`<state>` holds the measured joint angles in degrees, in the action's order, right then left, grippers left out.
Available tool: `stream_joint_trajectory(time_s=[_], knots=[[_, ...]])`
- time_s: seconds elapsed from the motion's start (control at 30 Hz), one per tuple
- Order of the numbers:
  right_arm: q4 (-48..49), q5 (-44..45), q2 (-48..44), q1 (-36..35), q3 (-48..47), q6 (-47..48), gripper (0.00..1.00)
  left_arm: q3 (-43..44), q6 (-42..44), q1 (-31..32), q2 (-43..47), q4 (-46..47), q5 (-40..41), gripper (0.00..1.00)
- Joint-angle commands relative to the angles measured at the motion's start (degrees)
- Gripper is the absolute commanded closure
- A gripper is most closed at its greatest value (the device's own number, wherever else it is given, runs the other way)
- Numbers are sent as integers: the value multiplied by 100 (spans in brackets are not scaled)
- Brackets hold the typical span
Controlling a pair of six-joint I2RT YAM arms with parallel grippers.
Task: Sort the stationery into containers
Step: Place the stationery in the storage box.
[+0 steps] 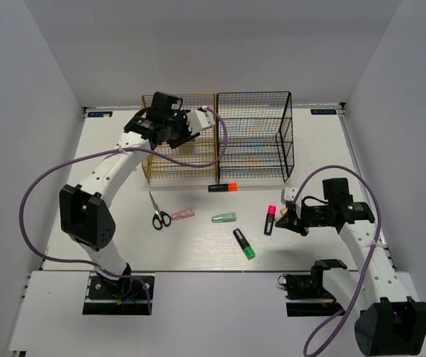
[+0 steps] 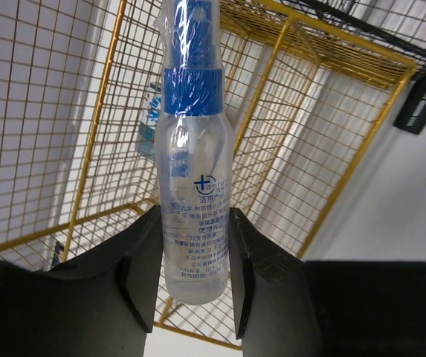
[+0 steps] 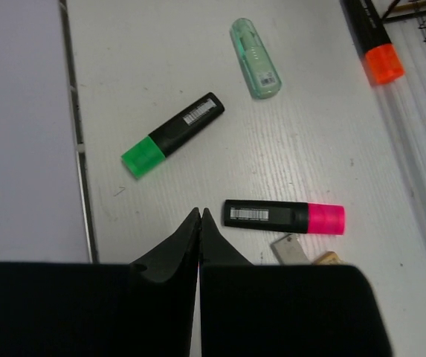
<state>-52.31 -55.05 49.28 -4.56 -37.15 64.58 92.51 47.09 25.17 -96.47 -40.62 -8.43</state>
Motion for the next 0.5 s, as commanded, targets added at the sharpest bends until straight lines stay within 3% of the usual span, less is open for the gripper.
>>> stream_joint_trajectory(time_s=[0.0, 0.3, 0.37, 0.47], knots=[[618, 222, -6, -19, -38, -367, 100, 216, 581, -82, -4, 326, -230, 100], [538, 196, 29, 7, -30, -323, 100, 48, 942, -100, -373, 1064, 227, 100], [556, 205, 21, 16, -30, -314, 100, -66, 968, -91, -417, 1144, 403, 96], [547, 196, 56, 16, -56, -305, 100, -285, 899, -100, -426, 1679, 762, 66]])
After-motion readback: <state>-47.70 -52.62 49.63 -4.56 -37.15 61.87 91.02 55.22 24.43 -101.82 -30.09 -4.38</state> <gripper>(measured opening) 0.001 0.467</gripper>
